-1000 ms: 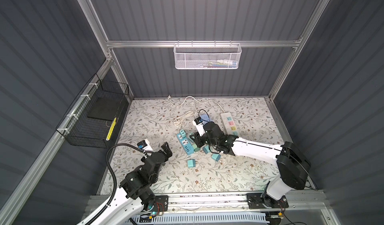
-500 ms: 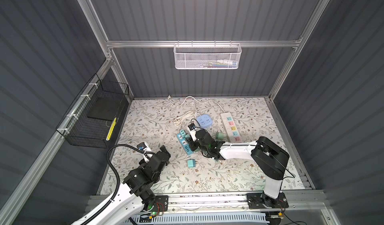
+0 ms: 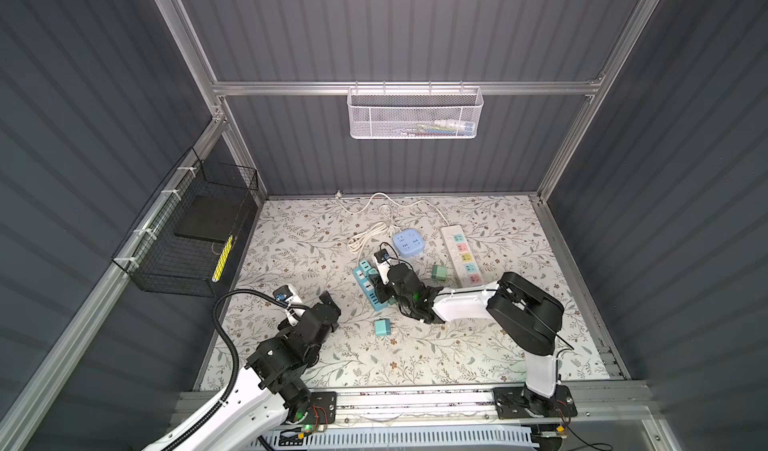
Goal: Insert the plug
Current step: 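Carry adapter with right gripper over the strip's next socket and align it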
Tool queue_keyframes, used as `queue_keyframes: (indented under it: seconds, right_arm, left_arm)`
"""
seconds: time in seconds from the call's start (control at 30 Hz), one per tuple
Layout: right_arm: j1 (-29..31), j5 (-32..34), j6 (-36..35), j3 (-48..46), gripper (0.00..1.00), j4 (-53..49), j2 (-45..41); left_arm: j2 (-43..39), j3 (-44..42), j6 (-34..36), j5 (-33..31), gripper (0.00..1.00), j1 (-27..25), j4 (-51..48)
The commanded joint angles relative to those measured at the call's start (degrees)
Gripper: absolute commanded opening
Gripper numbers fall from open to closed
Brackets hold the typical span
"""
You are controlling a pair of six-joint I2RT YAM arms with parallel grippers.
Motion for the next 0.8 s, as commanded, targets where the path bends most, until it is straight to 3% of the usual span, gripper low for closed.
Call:
queue_keyframes:
  seconds: [0.0, 0.33, 0.77]
  right_arm:
    - [0.3, 1.5, 0.5, 1.0, 0.13, 0.0, 1.5]
    - [2.5, 5.9, -2.5, 0.4, 0.13, -2.7, 3.5]
    - [2.6, 5.3, -0.8, 1.0, 0.12, -11.8, 8.8]
  left_arm:
    - [-0.6, 2.0, 0.6, -0.5, 1.0, -0.2, -1.9]
    - [-1.9, 2.1, 0.6, -0.9, 1.0, -0.3, -2.9]
    - [-1.7, 3.1, 1.2, -2.1, 1.0, -0.3, -3.8]
